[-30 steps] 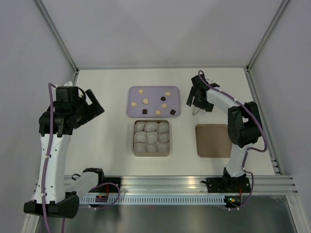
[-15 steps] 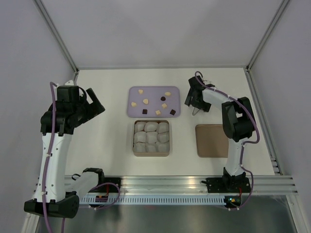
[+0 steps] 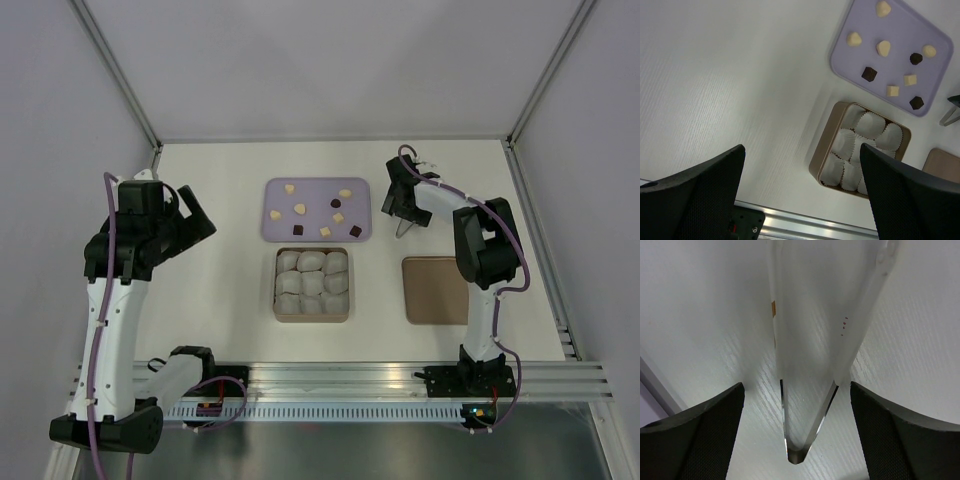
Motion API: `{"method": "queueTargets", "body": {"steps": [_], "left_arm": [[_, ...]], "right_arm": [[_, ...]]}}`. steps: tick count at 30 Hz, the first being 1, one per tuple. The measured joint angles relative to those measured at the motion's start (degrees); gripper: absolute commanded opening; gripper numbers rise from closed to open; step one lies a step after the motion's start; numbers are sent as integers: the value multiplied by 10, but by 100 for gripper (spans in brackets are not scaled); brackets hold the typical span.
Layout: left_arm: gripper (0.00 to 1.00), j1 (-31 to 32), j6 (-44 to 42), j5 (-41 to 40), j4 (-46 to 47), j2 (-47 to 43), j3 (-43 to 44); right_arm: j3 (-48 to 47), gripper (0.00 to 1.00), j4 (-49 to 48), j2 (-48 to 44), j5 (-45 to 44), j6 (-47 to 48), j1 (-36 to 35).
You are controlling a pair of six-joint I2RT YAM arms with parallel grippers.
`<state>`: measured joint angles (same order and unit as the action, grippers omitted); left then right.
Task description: Pack the chocolate
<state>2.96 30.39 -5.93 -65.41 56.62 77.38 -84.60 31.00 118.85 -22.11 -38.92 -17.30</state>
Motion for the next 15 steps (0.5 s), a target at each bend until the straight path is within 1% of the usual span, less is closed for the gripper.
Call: {"method": "queueTargets", "body": {"steps": [1, 3, 4, 15], "left_arm": [[100, 0, 0, 0, 0, 0, 0], [99, 0, 0, 0, 0, 0, 0], [100, 0, -1, 0, 0, 0, 0], [100, 0, -2, -11, 0, 3, 0]], "right_arm": [[0, 83, -2, 0, -3, 2, 0], [-1, 81, -2, 1, -7, 4, 0], [-1, 78, -2, 1, -9, 6, -1], [0, 74, -4, 2, -19, 10, -1]]}}
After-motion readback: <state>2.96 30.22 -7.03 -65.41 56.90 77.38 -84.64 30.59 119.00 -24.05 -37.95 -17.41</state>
